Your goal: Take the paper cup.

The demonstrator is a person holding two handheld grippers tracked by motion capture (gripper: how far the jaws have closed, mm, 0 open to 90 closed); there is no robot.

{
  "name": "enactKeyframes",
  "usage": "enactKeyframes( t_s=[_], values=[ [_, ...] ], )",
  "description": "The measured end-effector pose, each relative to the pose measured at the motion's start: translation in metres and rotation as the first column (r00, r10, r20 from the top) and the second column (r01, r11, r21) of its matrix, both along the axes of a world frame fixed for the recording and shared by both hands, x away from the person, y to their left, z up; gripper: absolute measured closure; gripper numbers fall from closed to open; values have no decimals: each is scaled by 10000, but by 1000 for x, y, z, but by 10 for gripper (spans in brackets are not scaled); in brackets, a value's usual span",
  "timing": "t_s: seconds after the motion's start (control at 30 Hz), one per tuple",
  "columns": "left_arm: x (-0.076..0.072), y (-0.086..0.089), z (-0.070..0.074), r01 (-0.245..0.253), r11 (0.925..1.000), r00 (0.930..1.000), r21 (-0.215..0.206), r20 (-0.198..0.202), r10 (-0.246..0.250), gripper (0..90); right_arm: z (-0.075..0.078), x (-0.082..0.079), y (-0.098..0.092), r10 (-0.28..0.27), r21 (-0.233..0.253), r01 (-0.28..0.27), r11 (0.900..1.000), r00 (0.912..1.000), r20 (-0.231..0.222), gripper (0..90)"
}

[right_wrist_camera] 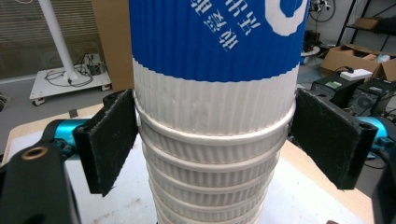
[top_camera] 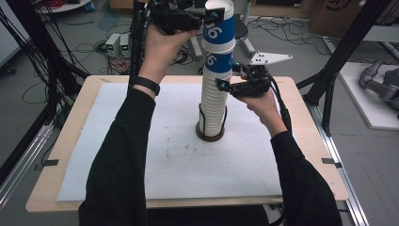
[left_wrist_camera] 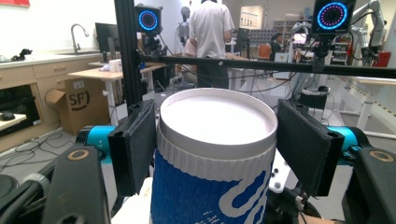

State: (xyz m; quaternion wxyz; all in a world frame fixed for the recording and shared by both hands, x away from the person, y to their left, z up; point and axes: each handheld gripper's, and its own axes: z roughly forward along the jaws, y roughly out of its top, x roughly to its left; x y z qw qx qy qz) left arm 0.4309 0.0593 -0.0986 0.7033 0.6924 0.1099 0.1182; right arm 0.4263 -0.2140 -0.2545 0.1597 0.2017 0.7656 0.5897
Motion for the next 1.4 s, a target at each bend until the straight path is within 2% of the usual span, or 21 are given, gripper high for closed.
enactKeyframes(
  t_s=[0.23,0.4,0.6,0.7,0.9,0.93,1.1,1.17,1.3,1.33,1.4],
  values=[
    [-8,12,6,-8,9999,10000,-139,64,9,309,0,0,0,-5,-31,5,10000,10000,5,156],
    [-17,21,7,-6,10000,9998,20,180,5,308,0,0,0,-32,-34,32,10000,10000,29,156],
    [-27,34,3,0,9999,9998,123,220,-3,308,0,-1,0,-51,-87,51,9999,10000,-23,157],
    [-38,45,-2,39,9997,9997,246,223,-45,308,0,-1,0,-78,-106,78,9999,10000,28,157],
    [-51,53,-10,88,9988,9996,488,251,-100,308,1,-2,0,-113,-169,114,9998,9999,26,158],
    [-56,57,-16,132,9985,9996,538,234,-145,308,1,-2,0,-116,-175,117,9998,9999,31,158],
    [-65,62,-29,190,9973,9997,716,156,-202,308,1,-3,0,-157,-225,158,9996,9999,46,158],
    [-71,63,-42,242,9945,9996,1022,91,-252,308,1,-3,0,-160,-258,163,9995,9998,92,158],
    [-76,63,-60,420,9928,9991,1123,-118,-410,308,1,-3,0,-164,-265,167,9995,9998,107,157],
    [-76,63,-60,420,9928,9991,1123,-118,-410,308,1,-3,0,-164,-265,167,9995,9998,107,157],
    [-81,62,-72,408,9910,9991,1278,-155,-391,308,1,-4,0,-193,-279,196,9994,9998,90,156]
  ],
)
